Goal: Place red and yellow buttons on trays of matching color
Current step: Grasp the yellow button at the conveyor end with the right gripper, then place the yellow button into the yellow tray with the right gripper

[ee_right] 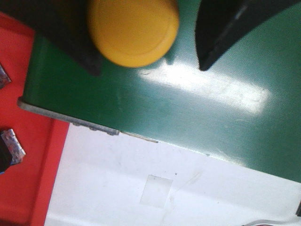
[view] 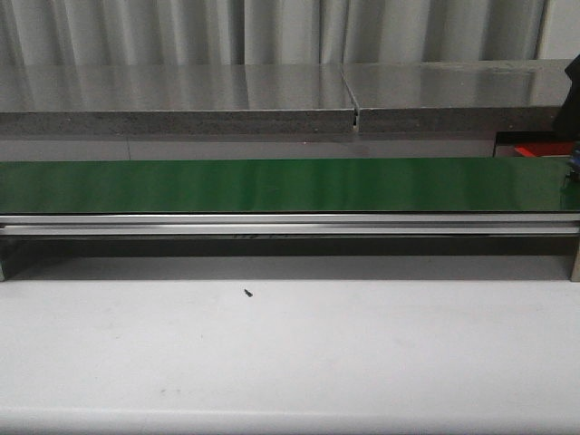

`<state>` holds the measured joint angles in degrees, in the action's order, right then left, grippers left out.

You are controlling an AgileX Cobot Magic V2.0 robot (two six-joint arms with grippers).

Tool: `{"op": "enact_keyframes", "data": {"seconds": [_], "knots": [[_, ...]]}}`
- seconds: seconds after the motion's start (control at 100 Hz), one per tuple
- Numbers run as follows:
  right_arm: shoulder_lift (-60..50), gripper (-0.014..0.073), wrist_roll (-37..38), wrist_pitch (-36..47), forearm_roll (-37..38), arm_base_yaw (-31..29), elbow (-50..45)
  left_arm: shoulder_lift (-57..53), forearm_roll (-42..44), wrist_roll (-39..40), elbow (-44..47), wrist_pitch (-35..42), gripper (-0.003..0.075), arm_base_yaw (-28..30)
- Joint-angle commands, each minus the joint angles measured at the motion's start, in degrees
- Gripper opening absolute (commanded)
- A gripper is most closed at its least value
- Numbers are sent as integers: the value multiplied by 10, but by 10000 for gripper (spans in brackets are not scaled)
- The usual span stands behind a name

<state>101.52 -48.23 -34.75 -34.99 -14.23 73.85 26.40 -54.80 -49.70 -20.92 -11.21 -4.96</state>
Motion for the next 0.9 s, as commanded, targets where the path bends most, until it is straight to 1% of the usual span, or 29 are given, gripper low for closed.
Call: {"op": "enact_keyframes", "data": {"seconds": [0.0, 0.1, 0.17, 0.42, 0.57, 0.76, 0.89], "knots": [[-25, 324, -3, 14, -17, -2, 21, 2, -12, 2, -16, 27, -19, -4], [-26, 256, 10, 10, -17, -6, 22, 2, -12, 2, -16, 27, -19, -4], [-34, 234, 23, -1, -17, -12, 24, 2, -12, 2, -16, 27, -19, -4], [-106, 223, 47, -44, -17, -55, 24, 2, -12, 2, -16, 27, -19, -4], [-160, 223, 75, -68, -17, -117, 23, 2, -12, 2, -16, 27, -19, -4], [-187, 223, 122, -126, -17, -223, 20, 2, -12, 2, -16, 27, -19, -4], [-188, 223, 129, -102, -17, -273, 5, 2, -12, 2, -16, 27, -19, -4]]}}
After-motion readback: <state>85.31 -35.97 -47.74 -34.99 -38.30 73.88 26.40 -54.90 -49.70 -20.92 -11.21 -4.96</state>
